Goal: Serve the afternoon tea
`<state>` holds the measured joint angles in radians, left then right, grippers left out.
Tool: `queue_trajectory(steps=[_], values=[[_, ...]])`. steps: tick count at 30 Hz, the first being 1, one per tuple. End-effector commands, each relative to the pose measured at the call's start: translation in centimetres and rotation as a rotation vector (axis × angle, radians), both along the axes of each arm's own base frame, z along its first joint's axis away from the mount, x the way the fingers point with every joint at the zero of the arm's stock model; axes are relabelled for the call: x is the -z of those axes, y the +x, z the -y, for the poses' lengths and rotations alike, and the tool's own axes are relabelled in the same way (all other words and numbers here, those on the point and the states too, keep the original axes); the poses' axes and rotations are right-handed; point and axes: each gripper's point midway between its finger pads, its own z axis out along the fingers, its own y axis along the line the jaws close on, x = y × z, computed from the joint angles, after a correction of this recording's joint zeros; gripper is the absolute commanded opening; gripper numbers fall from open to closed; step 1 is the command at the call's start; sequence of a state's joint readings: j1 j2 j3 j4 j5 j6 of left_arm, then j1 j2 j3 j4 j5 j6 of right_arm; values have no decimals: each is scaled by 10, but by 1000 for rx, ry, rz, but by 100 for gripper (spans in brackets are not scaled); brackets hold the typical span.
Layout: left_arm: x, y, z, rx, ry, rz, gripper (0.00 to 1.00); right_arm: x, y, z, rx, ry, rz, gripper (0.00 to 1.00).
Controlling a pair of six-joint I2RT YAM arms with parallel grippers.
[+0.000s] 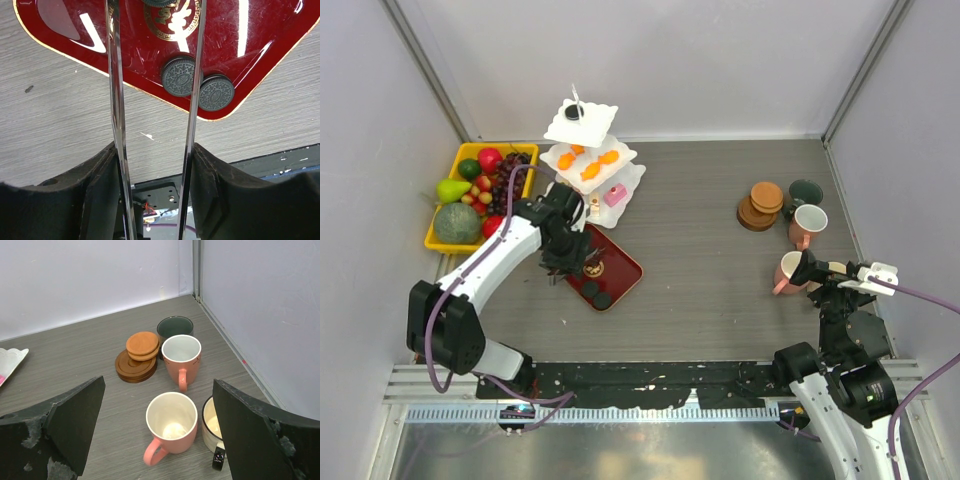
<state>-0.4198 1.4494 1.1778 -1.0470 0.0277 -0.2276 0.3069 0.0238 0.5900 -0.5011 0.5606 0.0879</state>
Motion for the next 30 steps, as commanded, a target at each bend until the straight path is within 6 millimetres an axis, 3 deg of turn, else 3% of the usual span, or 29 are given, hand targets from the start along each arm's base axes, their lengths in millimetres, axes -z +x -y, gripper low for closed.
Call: queue_trajectory(steps=[1, 9, 17, 23, 30], values=[[-11, -5, 0, 16, -21, 48, 57, -10, -1, 2, 9, 12, 43, 95], [7, -18, -5, 19, -1, -7, 55, -9, 0, 2, 10, 12, 39, 95], [2, -20, 1, 30, -35, -8, 40, -10, 0, 2, 10, 10, 40, 95], [-35, -16, 0, 43, -55, 78, 39, -9, 0, 2, 12, 11, 39, 96], [-104, -7, -6, 46, -74, 244, 38, -10, 0, 2, 10, 11, 40, 96]])
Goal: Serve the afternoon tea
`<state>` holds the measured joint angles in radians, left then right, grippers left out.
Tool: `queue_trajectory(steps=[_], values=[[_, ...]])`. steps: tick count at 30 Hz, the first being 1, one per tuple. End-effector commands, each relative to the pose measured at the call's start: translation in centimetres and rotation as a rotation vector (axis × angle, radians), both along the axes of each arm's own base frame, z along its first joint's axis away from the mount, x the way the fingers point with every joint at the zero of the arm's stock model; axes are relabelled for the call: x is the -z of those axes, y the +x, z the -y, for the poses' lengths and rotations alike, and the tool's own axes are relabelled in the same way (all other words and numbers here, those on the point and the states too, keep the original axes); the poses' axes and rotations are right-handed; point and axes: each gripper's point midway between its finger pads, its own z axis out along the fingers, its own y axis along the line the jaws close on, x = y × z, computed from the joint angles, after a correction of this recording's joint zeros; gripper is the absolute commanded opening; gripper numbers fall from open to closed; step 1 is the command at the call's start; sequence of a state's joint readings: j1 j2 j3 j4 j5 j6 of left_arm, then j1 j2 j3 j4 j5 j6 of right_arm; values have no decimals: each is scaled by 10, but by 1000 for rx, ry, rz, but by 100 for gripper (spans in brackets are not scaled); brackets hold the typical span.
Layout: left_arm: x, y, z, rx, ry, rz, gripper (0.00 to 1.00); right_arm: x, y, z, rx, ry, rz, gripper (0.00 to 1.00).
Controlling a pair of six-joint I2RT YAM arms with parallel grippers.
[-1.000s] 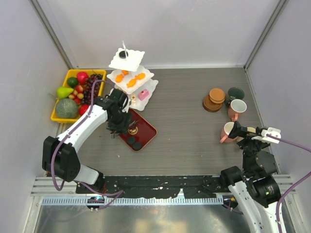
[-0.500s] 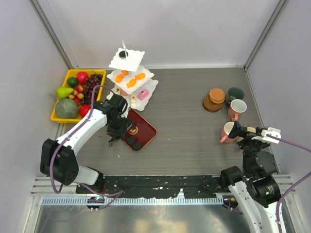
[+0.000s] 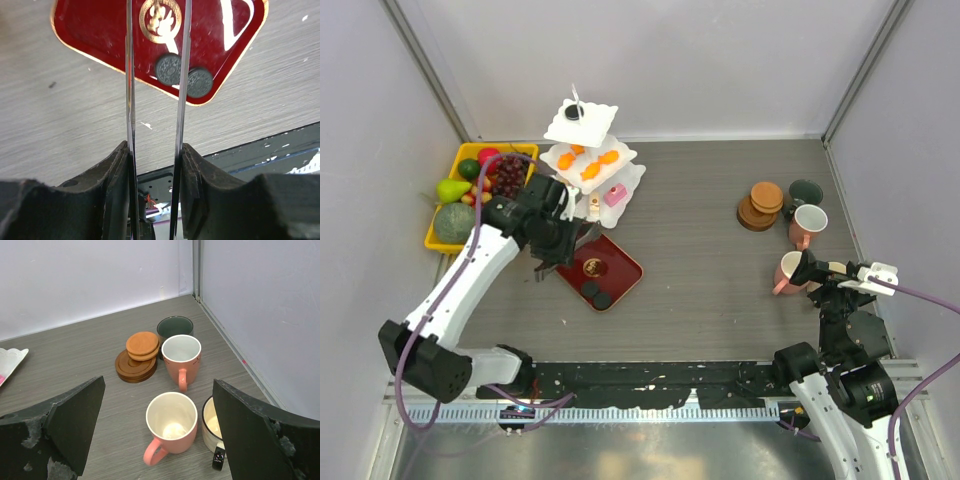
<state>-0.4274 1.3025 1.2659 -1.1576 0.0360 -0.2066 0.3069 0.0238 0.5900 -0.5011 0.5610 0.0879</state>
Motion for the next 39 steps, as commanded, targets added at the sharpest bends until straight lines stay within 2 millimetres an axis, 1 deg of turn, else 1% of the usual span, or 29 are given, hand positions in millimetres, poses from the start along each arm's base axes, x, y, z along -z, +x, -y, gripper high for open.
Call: queue_trajectory(steps=[1, 5, 7, 11, 13, 16, 18, 21, 23, 26, 28, 29, 33, 39], values=[[-62, 8, -2, 19, -32, 165, 38, -9, 0, 2, 10, 11, 39, 96], [-107, 15, 0, 37, -63, 256, 38, -10, -1, 2, 9, 12, 42, 95], [-129, 25, -3, 25, -50, 317, 39, -10, -1, 1, 7, 14, 45, 95], [-176, 47, 6, 25, -85, 423, 39, -10, -1, 2, 10, 12, 43, 95], [-193, 59, 11, 20, -102, 470, 39, -9, -1, 2, 12, 12, 42, 95], [-210, 84, 21, 13, -127, 529, 39, -10, -1, 2, 10, 12, 43, 95], [-210, 104, 28, 5, -123, 544, 39, -9, -1, 2, 12, 12, 42, 95], [-214, 131, 33, -18, -109, 593, 39, -9, 0, 2, 10, 11, 39, 95], [-218, 147, 34, -34, -96, 634, 39, -9, 0, 2, 10, 11, 39, 95], [-218, 167, 36, -37, -70, 677, 39, -8, 1, 1, 10, 9, 35, 95], [-217, 178, 37, -34, -56, 699, 39, -7, 1, 1, 7, 5, 30, 95], [-213, 184, 38, -34, -45, 700, 39, -8, 1, 1, 7, 8, 32, 95], [-205, 199, 37, -41, -1, 712, 39, -7, 2, 1, 12, 5, 27, 95], [-190, 214, 39, -37, 30, 697, 40, -7, 2, 1, 10, 5, 25, 95]])
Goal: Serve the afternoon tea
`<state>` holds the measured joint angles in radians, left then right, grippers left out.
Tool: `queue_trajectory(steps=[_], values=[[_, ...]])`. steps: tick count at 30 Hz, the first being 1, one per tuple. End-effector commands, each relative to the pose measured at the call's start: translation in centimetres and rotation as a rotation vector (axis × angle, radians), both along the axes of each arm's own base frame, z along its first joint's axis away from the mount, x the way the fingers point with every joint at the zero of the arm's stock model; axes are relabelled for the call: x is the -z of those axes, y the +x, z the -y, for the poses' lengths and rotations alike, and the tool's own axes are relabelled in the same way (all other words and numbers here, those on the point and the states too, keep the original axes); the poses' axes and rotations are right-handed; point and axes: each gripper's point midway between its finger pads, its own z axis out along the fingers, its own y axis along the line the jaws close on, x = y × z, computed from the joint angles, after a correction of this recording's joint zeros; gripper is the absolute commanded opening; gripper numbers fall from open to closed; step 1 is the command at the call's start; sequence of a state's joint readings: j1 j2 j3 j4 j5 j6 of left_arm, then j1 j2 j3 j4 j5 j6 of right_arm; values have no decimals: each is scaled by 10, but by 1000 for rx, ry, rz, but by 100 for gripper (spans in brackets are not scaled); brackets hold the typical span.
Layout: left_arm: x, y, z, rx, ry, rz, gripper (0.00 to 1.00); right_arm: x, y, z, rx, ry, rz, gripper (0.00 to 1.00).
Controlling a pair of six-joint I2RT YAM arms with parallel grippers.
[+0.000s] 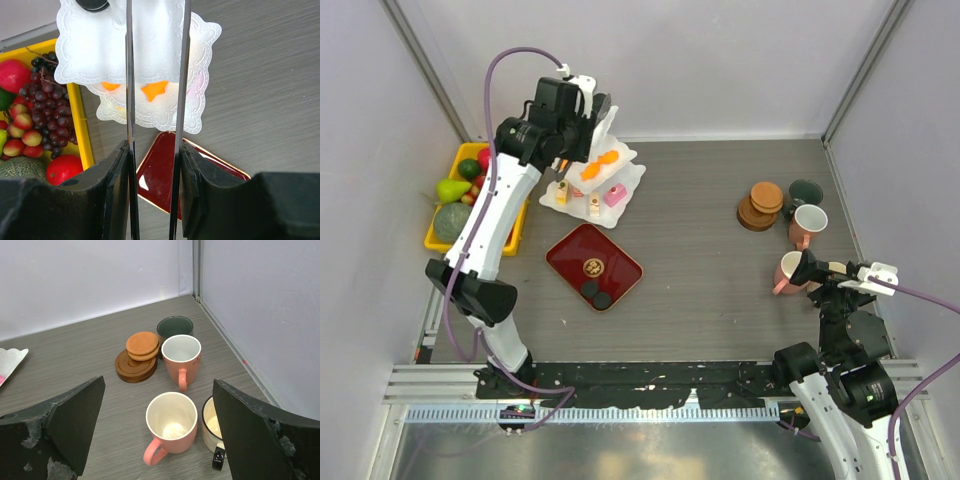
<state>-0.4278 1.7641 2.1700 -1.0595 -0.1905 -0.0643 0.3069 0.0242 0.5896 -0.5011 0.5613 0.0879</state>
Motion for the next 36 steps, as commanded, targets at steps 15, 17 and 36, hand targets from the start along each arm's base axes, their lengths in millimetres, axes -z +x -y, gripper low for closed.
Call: queue_trajectory(steps=[15, 17, 36], values=[[14, 31, -3, -43, 67, 38, 51, -6, 3, 0, 8, 3, 20, 95], [13, 29, -3, -39, 63, 35, 54, -7, 3, 1, 10, 5, 24, 95], [-33, -42, 24, 124, -110, 46, 52, -8, 2, 0, 5, 9, 30, 95]])
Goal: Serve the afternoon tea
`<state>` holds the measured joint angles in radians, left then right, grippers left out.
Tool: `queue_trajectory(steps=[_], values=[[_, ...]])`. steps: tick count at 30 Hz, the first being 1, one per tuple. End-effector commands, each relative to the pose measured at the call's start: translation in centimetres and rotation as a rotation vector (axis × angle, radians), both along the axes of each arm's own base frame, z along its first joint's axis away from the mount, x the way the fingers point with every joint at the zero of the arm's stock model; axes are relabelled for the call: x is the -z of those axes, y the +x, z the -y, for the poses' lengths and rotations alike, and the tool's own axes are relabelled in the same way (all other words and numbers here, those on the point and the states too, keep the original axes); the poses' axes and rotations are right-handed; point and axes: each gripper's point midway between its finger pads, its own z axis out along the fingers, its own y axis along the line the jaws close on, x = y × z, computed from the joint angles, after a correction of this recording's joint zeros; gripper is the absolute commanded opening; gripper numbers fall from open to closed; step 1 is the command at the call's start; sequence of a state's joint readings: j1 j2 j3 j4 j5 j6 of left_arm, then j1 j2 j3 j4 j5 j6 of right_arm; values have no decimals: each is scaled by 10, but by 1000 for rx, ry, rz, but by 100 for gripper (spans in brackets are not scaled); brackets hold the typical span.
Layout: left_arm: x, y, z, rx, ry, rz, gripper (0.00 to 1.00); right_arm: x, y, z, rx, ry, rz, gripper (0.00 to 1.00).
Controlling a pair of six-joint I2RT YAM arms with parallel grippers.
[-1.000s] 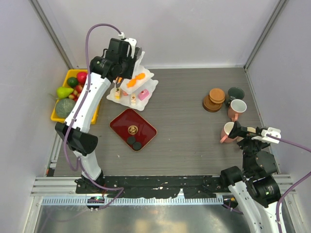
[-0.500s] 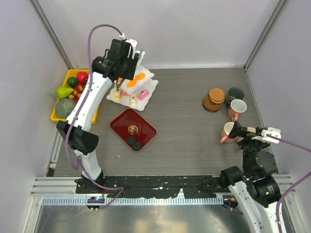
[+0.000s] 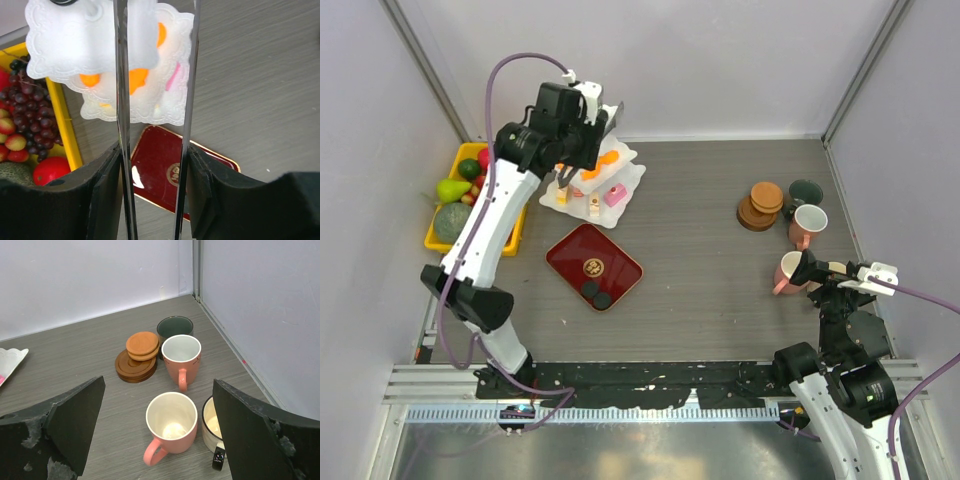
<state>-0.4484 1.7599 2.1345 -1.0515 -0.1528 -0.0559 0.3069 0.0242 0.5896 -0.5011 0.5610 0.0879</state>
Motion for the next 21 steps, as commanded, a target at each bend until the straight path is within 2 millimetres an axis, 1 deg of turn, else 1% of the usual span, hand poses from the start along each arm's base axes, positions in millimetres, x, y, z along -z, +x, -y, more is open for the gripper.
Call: queue_trajectory(steps=[1, 3, 6, 7, 11, 12, 14, 18, 21], values=[[-45, -44, 10, 76, -118, 71, 51, -7, 3, 0, 4, 8, 27, 95], [-46, -63, 11, 96, -141, 58, 50, -7, 2, 0, 5, 8, 27, 95], [-31, -90, 10, 117, -149, 1, 50, -8, 2, 0, 5, 7, 28, 96], [-17, -100, 8, 120, -143, -36, 50, -7, 2, 0, 4, 8, 27, 95], [23, -133, 0, 115, -138, -142, 47, -8, 2, 0, 5, 7, 28, 95], [31, -143, 1, 131, -156, -170, 47, -8, 2, 0, 5, 7, 30, 95], [51, -158, -3, 127, -160, -219, 47, -8, 2, 0, 4, 8, 31, 95], [95, -187, -18, 97, -123, -340, 47, -8, 2, 0, 4, 8, 31, 95], [124, -204, -30, 66, -82, -416, 48, -8, 2, 1, 7, 8, 31, 95]])
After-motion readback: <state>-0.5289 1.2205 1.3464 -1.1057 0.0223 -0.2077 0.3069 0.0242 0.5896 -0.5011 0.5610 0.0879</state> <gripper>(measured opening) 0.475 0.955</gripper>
